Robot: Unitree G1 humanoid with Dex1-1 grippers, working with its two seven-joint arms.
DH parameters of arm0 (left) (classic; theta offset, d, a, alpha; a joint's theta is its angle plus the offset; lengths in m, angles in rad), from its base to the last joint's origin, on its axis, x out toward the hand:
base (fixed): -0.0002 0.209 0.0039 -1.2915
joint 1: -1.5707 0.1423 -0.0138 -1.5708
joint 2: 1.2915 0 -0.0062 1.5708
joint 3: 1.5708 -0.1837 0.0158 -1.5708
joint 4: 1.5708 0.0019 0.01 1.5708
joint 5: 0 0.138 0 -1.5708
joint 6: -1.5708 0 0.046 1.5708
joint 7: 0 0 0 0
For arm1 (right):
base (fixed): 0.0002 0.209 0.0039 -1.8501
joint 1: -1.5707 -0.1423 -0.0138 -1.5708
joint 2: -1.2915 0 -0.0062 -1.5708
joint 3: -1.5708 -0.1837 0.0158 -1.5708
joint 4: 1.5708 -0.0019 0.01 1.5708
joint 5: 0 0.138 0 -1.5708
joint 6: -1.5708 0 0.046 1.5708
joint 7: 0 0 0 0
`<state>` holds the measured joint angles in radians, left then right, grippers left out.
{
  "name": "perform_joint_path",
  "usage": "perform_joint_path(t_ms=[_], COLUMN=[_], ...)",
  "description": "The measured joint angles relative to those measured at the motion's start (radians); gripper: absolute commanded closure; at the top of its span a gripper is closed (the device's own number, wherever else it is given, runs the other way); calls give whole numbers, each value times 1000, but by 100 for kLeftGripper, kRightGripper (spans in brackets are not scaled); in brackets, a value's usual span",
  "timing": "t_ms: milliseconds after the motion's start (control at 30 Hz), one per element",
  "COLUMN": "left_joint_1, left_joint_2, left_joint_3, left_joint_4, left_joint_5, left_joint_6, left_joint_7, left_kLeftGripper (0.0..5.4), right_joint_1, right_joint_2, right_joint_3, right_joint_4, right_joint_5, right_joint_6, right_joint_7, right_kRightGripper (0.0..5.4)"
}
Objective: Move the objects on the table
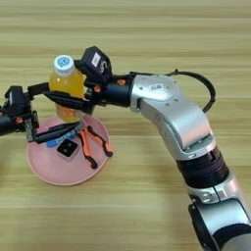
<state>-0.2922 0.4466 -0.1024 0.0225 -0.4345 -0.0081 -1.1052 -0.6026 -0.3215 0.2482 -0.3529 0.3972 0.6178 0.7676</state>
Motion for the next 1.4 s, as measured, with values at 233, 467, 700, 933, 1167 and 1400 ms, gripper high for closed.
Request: perform_joint_path(t_ms=[233,467,700,933,1167,1400], left_joint_1=[0,0,4,5,5,4], left_joint_2=[0,0,0,-1,-2,-12], left_joint_3=[0,0,0,0,0,12], left_joint_4=[7,7,9,12,22,49], left_joint_5=[6,15,30,35,36,36], left_joint_6=[-3,-7,-8,-8,-8,-13], left_joint_7=[1,2,2,2,1,8], left_kLeftGripper=[93,174,202,202,202,202], right_joint_1=[0,24,34,39,39,40], right_joint_2=[8,12,21,21,40,48], right_joint_3=[15,36,50,54,53,41], right_joint_4=[-2,-2,3,10,32,40], right_joint_5=[-4,-4,-10,-11,-11,-10], right_joint_6=[-1,-1,-4,-17,-21,-54], right_joint_7=[0,2,0,0,-14,-18], right_kRightGripper=[187,187,187,187,99,31])
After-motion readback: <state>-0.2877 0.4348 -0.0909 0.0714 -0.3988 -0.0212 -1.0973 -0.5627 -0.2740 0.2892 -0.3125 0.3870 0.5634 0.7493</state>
